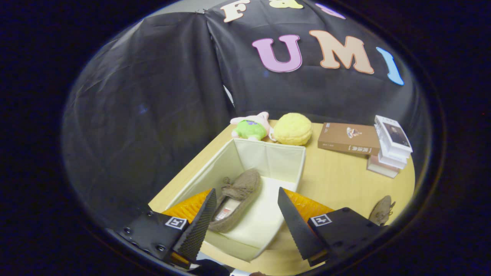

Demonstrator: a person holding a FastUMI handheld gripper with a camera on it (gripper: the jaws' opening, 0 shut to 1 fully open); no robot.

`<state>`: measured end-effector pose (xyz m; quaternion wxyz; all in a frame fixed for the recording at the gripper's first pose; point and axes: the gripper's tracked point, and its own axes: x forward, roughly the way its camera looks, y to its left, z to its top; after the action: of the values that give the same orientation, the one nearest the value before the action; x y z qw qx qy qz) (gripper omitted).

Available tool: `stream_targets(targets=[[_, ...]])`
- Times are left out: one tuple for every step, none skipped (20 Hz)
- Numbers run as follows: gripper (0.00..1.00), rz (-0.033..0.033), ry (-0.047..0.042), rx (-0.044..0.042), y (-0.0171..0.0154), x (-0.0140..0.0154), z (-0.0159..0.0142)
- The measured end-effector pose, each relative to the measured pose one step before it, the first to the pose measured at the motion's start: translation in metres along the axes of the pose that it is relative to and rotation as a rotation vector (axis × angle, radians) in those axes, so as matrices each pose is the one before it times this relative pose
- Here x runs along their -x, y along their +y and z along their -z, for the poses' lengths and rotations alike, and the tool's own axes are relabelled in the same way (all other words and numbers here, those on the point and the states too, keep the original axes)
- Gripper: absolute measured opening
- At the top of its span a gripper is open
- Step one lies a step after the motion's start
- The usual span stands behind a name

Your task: Open the storage box then place both shoes into the box .Put the left shoe in first, then the right shoe, with the right side of both shoes facing outward in a uniform manner.

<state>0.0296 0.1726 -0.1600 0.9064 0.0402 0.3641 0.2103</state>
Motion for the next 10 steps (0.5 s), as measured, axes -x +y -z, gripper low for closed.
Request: stream_targets(targets=[[1.0,0.00152,-0.01667,0.00654,-0.0078,0.00769,-0.00122],[1.0,0.00657,-0.01832,0.00193,-0.00999,0.00726,-0.00295],[1.0,0.01519,-0.0153,0.00194,-0.01243,0.00894,-0.00027],[1.0,0.02125,-0.01283,0.00227,-0.01479,0.00568,-0.00096],[1.0,0.01857,-0.01036,0.00366,-0.0132,0.00495,0.00032],[1.0,0.02602,-0.00665,0.00477,-0.01579,0.00593,0.00092],[1.0,0.02417,-0.01038,0.00293,-0.01584,0.00429,-0.00124],[1.0,0.02622,-0.00722,0.00281,-0.01648,0.00448,0.0002],[1.0,0.02679,-0.00584,0.00169,-0.01744,0.001,0.00284],[1.0,0.02136,-0.0042,0.00181,-0.01709,0.00295,0.00084]])
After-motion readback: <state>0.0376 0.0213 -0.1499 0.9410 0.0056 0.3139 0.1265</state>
